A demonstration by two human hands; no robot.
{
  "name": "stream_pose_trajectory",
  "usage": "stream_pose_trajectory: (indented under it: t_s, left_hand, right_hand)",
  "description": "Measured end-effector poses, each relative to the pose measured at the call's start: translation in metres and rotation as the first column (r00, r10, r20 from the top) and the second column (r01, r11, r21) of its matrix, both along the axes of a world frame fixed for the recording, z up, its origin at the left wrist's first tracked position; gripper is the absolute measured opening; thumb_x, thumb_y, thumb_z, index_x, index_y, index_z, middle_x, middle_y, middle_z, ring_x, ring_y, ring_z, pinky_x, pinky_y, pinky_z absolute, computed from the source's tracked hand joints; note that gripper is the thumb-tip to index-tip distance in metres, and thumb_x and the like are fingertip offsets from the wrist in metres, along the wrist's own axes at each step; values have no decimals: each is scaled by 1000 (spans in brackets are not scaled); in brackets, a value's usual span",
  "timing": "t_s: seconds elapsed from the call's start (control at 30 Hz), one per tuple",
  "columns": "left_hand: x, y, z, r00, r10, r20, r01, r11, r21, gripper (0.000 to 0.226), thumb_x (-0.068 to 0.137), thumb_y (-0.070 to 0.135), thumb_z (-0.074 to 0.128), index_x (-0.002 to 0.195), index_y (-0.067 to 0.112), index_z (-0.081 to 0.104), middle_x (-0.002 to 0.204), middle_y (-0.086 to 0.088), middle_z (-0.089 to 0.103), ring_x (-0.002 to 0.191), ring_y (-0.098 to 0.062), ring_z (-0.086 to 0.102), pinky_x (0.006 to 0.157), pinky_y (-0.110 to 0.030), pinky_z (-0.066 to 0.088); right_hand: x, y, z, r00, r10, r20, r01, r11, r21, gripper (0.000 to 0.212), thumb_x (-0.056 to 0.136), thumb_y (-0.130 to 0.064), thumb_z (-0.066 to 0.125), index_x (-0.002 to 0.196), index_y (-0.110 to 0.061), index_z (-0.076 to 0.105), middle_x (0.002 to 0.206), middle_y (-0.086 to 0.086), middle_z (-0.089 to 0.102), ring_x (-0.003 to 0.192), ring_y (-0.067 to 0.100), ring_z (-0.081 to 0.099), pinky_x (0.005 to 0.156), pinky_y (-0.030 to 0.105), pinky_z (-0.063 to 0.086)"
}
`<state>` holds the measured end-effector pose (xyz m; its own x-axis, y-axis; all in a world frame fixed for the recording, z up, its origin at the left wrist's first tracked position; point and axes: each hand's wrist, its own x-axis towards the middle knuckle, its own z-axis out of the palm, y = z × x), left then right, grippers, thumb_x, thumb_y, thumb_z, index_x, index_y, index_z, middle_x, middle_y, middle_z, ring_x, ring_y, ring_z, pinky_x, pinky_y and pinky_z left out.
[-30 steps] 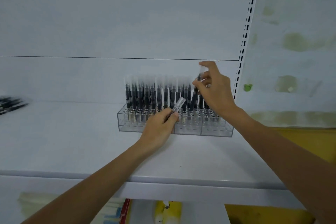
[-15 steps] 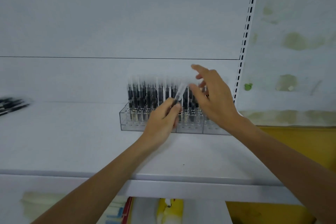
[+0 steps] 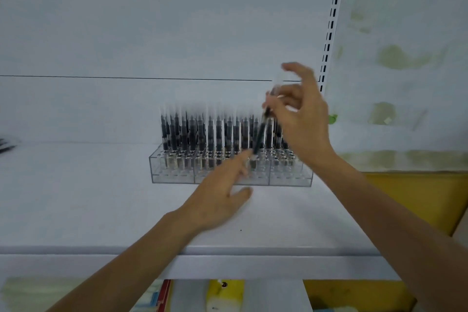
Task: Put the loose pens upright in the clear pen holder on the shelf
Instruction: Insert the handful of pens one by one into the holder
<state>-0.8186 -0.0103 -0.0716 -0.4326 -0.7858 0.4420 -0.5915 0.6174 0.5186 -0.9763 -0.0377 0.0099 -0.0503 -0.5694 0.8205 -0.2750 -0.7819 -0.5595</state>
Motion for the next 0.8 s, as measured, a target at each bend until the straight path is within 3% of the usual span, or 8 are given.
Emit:
stream_pose_trajectory:
  t_s: [0.07, 0.1, 0.27, 0.4, 0.53, 0.6, 0.7, 0.8]
  left_hand:
    - [3, -5, -9, 963, 8, 271, 3, 999, -39, 35, 94, 32, 47, 129, 36, 45, 118, 12, 46, 113, -5, 40, 101, -29, 33]
    - [3, -8, -11, 947, 10, 322, 5, 999, -43, 30, 94, 34, 47, 124, 32, 51, 119, 11, 47, 115, -7, 39, 103, -31, 31]
    - [1, -12, -9, 962, 9, 275, -7, 1000, -6, 25, 93, 34, 48, 117, 31, 55, 117, 11, 48, 115, -7, 38, 101, -28, 29]
    - [1, -12, -10, 966, 6, 260, -10, 1000, 12, 24, 92, 33, 50, 115, 30, 57, 113, 10, 49, 112, -8, 39, 99, -28, 30]
    - [1, -13, -10, 964, 11, 265, -14, 1000, 8, 24, 92, 33, 50, 115, 30, 57, 114, 9, 50, 112, -9, 39, 97, -27, 30]
    - [1, -14, -12, 966, 19, 258, -19, 1000, -3, 24, 92, 33, 50, 115, 31, 57, 117, 9, 50, 113, -7, 39, 97, -25, 29]
    - [1, -15, -12, 966, 21, 259, -17, 1000, -15, 24, 92, 33, 50, 115, 31, 57, 117, 9, 50, 113, -8, 39, 97, -26, 29]
    - [2, -16, -13, 964, 12, 265, -12, 1000, -5, 24, 92, 32, 51, 115, 31, 58, 117, 7, 50, 113, -8, 40, 99, -28, 30]
  right_hand:
    - [-9, -12, 8, 992, -94, 84, 98, 995, -36, 39, 85, -1, 62, 116, -19, 47, 82, -4, 62, 75, 13, 66, 72, 42, 58]
    - [-12, -19, 10, 988, -141, 70, 144, 989, -36, 37, 85, -2, 62, 116, -17, 48, 80, -7, 61, 74, 10, 64, 72, 44, 57]
    - [-13, -40, -1, 977, -204, -65, 202, 979, -38, 36, 85, -3, 60, 118, -14, 49, 78, -9, 57, 72, 5, 60, 70, 37, 57]
    - [-9, -47, -10, 968, -226, -105, 220, 973, -69, 37, 87, -4, 60, 121, -11, 48, 83, -2, 59, 75, 11, 61, 68, 8, 47]
    - [-7, -49, -7, 960, -236, -150, 225, 970, -88, 37, 87, -3, 59, 121, -10, 47, 82, 0, 58, 72, 7, 59, 68, 5, 42]
    - [-5, -50, -7, 945, -238, -224, 227, 971, -76, 37, 86, -2, 59, 121, -10, 47, 81, 1, 57, 73, 11, 58, 69, 9, 44]
    - [1, -47, -20, 887, -249, -389, 258, 966, -31, 38, 88, -2, 60, 123, -9, 46, 80, 8, 57, 76, 22, 59, 73, 32, 52]
    - [1, -44, -30, 885, -288, -365, 314, 949, 13, 37, 88, -4, 60, 121, -11, 44, 76, 12, 57, 69, 26, 57, 66, 39, 51]
